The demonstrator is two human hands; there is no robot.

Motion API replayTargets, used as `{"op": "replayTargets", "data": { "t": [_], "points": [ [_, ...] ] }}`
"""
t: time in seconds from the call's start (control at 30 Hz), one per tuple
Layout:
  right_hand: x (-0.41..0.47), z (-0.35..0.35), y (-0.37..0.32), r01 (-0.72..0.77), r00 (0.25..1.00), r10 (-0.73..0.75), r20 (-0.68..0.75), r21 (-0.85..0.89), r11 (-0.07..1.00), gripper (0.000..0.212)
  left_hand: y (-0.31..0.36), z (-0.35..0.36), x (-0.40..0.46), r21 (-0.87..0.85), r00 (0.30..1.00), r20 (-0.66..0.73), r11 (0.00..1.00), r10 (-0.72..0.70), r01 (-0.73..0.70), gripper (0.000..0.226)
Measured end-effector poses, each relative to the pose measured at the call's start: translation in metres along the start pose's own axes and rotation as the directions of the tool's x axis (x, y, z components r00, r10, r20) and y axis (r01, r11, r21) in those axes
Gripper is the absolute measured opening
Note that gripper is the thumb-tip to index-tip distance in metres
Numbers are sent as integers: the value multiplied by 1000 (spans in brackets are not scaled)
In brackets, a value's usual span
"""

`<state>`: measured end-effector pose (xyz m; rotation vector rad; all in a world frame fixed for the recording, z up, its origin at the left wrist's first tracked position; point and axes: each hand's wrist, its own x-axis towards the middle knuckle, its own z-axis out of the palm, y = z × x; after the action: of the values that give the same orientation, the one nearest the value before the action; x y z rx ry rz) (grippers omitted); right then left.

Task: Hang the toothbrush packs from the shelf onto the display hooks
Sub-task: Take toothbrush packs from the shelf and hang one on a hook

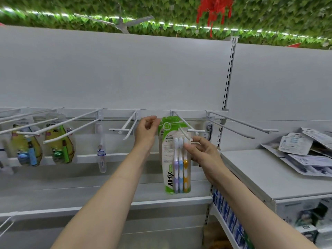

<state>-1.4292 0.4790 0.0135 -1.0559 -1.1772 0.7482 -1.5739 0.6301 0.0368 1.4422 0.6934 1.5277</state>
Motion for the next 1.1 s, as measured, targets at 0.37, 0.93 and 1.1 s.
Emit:
{"op": "replayTargets", "data": {
  "t": [0.37,0.93,1.1],
  "points": [
    [6,-5,2,25,999,-25,-29,-14,1000,30,-7,4,15,-88,988,63,985,-141,147,8],
    [2,3,8,25,998,-23,-50,37,999,33,14,2,-2,-159,985,147,981,-87,110,14],
    [-2,4,5,19,999,-17,-50,33,999,32,23,12,-4,-177,978,162,972,-129,158,18]
  ]
}}
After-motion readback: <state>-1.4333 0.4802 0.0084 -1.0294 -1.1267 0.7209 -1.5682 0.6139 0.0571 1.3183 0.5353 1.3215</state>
